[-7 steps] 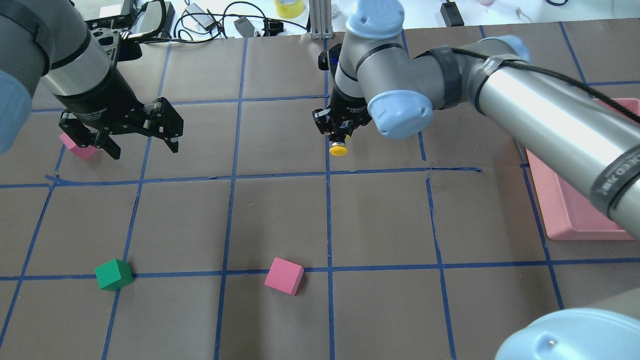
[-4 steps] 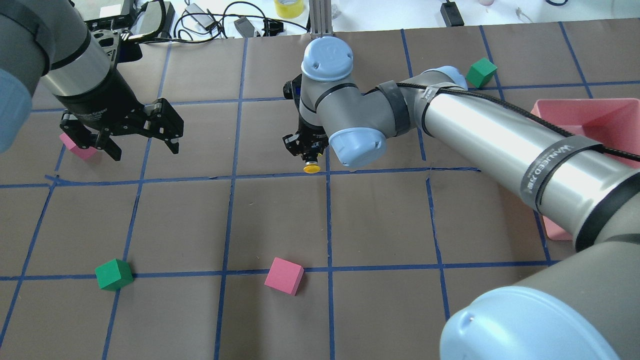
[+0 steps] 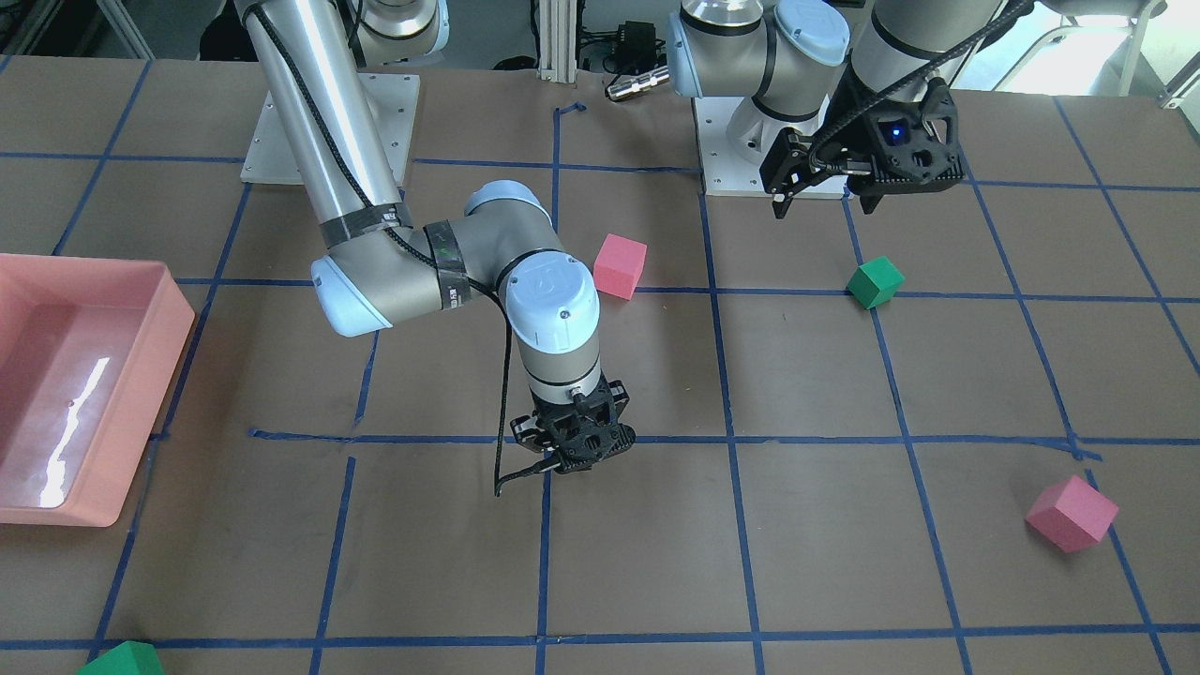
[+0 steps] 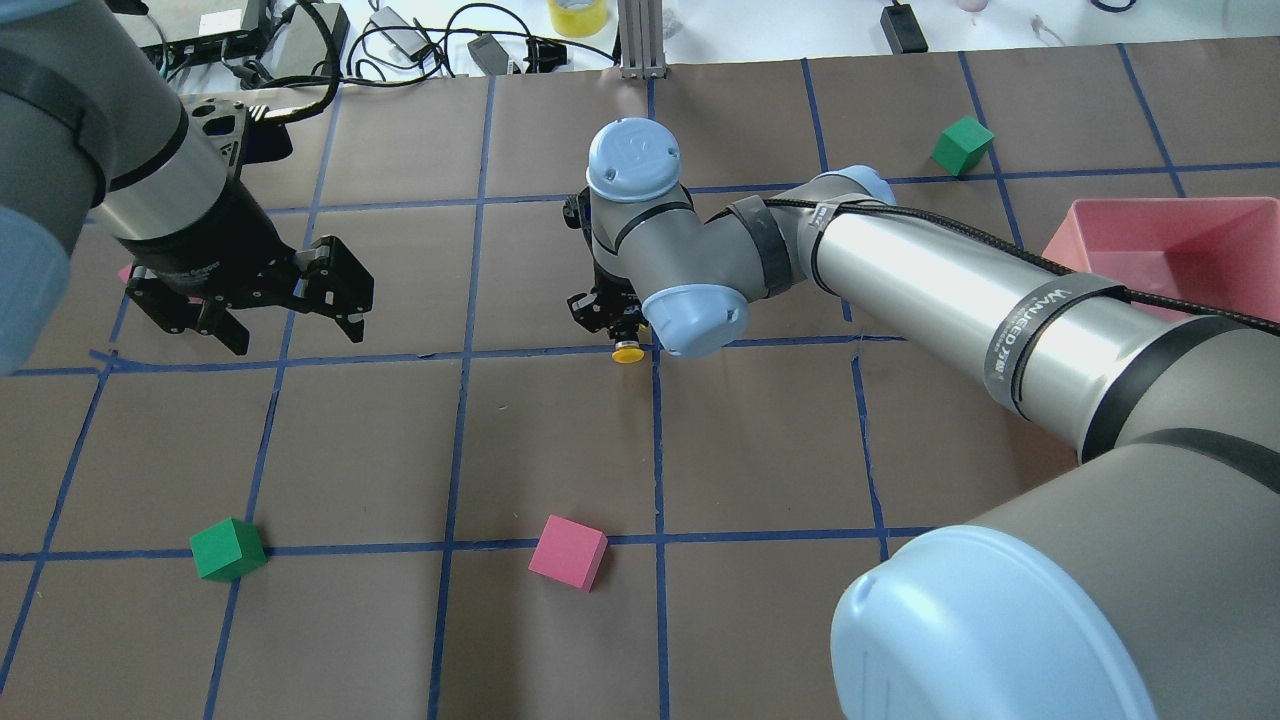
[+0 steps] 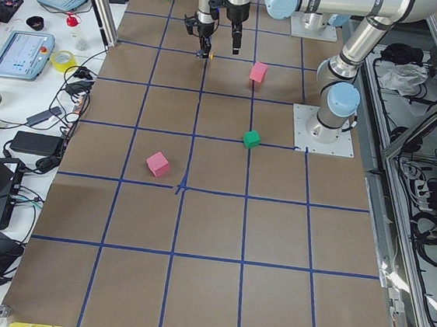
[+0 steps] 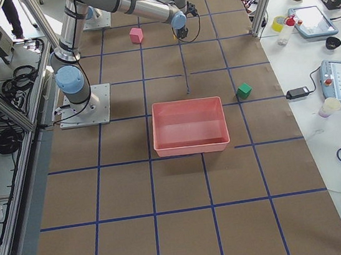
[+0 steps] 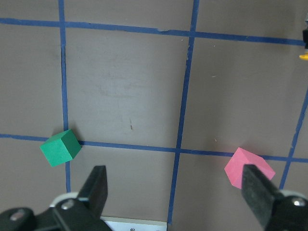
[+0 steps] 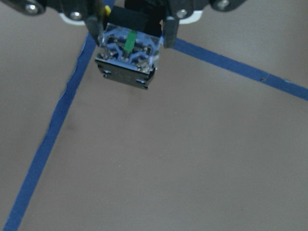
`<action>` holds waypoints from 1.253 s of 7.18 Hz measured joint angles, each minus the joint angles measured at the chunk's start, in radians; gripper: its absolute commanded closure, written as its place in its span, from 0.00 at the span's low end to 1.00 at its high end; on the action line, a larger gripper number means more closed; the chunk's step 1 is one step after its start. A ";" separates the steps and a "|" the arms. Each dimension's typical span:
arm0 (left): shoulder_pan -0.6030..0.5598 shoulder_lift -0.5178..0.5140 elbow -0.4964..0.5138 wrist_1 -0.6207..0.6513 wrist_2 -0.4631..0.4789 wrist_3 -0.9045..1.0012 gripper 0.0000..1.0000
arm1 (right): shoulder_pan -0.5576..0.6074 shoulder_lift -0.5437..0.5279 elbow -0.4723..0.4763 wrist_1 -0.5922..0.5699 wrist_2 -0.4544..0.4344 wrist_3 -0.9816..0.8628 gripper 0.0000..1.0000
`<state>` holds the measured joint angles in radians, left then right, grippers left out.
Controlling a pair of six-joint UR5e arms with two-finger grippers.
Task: Align button upright
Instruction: 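Set the switch on its side on the table while the left arm approaches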
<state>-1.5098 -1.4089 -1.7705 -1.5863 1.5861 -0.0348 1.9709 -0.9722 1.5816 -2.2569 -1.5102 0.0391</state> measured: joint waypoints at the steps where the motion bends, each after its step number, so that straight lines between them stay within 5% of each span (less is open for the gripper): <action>1: -0.001 0.037 -0.043 0.002 -0.018 -0.004 0.00 | 0.000 0.004 0.004 -0.001 -0.004 0.001 0.30; 2: -0.001 0.070 -0.085 0.004 -0.026 -0.006 0.00 | 0.000 0.006 0.008 -0.001 -0.004 0.001 0.00; 6: -0.014 0.166 -0.216 0.040 -0.026 -0.007 0.00 | -0.001 -0.024 0.015 0.019 0.002 -0.001 0.00; 9: -0.093 0.176 -0.386 0.298 -0.026 -0.013 0.00 | -0.083 -0.155 -0.006 0.168 -0.051 -0.053 0.00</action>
<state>-1.6027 -1.2329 -2.1567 -1.2888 1.5597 -0.0483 1.8876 -1.1276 1.5760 -2.0886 -1.5616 -0.0135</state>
